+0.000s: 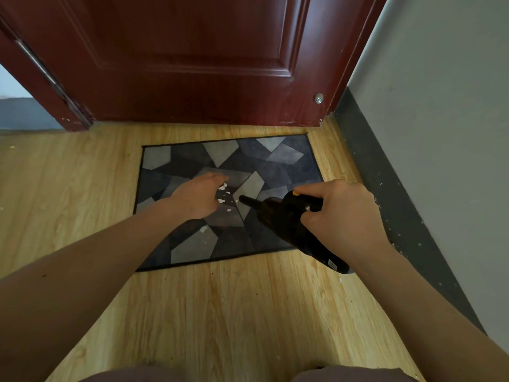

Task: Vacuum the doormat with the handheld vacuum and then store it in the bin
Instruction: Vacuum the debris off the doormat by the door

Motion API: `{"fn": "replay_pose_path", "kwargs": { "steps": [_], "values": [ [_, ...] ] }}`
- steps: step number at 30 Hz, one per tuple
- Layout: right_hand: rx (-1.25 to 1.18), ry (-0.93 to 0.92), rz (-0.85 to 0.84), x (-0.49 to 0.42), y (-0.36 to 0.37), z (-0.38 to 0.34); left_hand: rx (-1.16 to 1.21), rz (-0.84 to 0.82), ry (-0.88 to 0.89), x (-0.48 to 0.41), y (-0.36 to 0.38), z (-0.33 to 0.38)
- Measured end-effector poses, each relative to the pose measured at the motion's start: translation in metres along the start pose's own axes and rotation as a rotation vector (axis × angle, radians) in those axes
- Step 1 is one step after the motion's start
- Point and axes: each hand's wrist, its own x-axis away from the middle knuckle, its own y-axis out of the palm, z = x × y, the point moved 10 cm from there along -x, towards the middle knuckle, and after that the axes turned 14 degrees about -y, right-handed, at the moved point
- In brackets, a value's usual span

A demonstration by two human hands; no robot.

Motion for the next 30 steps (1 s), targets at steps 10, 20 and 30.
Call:
{"fn": "replay_pose_path", "kwargs": {
  "steps": [10, 20, 30],
  "values": [
    [-0.057, -0.018, -0.017, -0.009, 0.005, -0.017, -0.008, -0.012, -0.060, -0.001, -0.004, -0.019],
    [-0.078, -0.029, -0.041, -0.015, 0.011, -0.030, 0.007, -0.002, -0.063, -0.001, -0.008, -0.025],
    [-0.070, -0.032, 0.002, -0.024, 0.012, -0.031, 0.017, -0.017, -0.079, -0.006, -0.005, -0.028]
  ]
}}
